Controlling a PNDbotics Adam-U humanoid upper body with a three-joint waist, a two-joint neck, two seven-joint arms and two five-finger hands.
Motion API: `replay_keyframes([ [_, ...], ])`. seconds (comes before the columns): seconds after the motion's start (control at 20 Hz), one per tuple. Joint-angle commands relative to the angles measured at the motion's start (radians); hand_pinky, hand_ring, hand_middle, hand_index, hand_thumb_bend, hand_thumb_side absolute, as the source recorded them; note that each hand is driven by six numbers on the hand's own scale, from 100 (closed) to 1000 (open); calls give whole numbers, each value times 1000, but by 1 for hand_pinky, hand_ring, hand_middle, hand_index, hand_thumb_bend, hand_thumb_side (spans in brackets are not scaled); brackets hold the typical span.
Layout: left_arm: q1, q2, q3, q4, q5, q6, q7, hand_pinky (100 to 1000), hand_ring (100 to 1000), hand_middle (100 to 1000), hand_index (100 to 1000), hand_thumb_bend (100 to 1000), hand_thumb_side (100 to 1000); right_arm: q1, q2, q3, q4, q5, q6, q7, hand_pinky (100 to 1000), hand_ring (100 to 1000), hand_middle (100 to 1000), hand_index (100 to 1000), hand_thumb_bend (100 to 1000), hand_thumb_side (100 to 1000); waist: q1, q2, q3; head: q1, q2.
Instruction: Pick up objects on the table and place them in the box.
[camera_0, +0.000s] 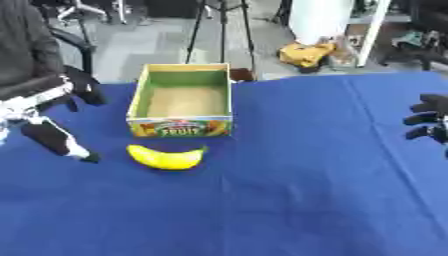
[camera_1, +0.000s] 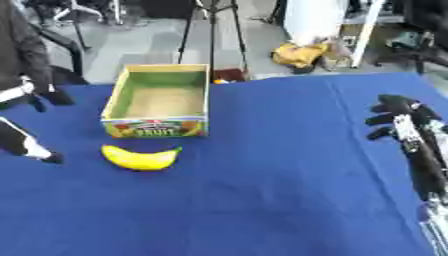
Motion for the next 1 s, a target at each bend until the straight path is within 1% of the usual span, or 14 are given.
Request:
replay_keyframes([
  [0.05,-43,-6,-8,40,-22,-11,-12,699,789,692,790,822,100,-11,-23,-7,-9,-5,-1,1,501,620,631,774,100,734,0,-14,0,4,3],
  [0.4,-109,-76,-35,129,-74,-32,-23,693,779,684,786,798,100,-9,-21,-4,-7,-6,-1,4,501,619,631,775,100,735,-1,-16,2,3,12],
  [0.55,-140,-112,-47,175,-103,-40,-25,689,774,680,783,801,100,-8,-19,-4,-6,-7,-1,5,502,619,630,775,100,735,-3,-16,2,4,10],
  [0.75,-175,-164,-59,250,-139,-58,-39,675,764,665,777,827,100,-9,-16,-2,-6,-8,-1,7,502,619,630,775,100,735,-6,-18,0,5,13],
  [1.0,-205,-224,-64,350,-199,-86,-54,663,744,640,763,837,100,-13,-15,1,-6,-9,-1,10,502,619,630,775,100,735,-10,-19,-8,2,15],
])
